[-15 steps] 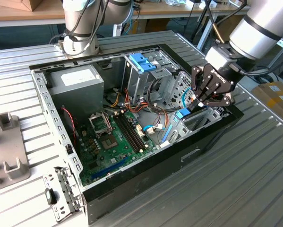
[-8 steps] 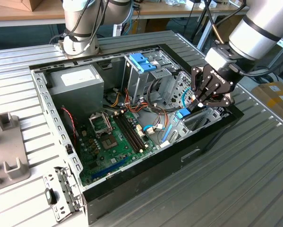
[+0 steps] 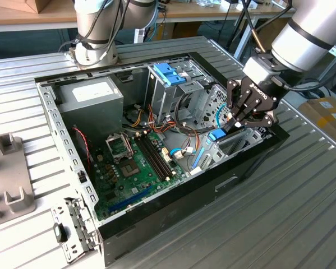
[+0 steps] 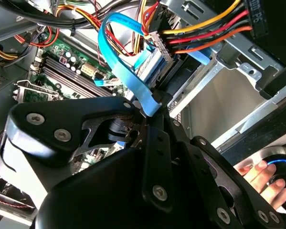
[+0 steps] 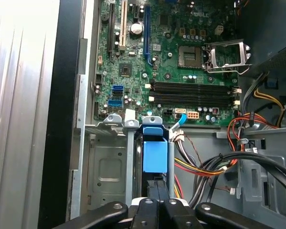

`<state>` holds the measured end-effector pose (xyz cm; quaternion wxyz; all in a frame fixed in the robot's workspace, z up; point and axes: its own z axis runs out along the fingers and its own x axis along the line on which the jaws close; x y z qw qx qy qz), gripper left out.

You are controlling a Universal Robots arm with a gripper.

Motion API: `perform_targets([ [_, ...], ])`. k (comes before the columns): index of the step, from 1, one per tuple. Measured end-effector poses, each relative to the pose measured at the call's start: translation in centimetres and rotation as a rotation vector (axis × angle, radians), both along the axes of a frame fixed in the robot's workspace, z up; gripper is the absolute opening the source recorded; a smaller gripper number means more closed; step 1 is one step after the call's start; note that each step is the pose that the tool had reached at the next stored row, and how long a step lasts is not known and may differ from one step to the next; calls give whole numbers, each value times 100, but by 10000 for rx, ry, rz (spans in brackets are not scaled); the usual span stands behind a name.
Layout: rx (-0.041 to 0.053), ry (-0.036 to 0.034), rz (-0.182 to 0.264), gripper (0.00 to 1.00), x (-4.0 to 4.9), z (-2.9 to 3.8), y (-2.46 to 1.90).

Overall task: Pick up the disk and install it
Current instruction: 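Insert the disk into the insertion slot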

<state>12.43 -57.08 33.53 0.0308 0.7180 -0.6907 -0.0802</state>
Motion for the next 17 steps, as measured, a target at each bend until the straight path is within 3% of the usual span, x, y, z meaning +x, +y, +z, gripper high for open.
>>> perform_targets([
  [4, -4, 0, 0, 10, 5, 72, 0],
  [17, -7, 0, 0, 10, 5, 119, 0],
])
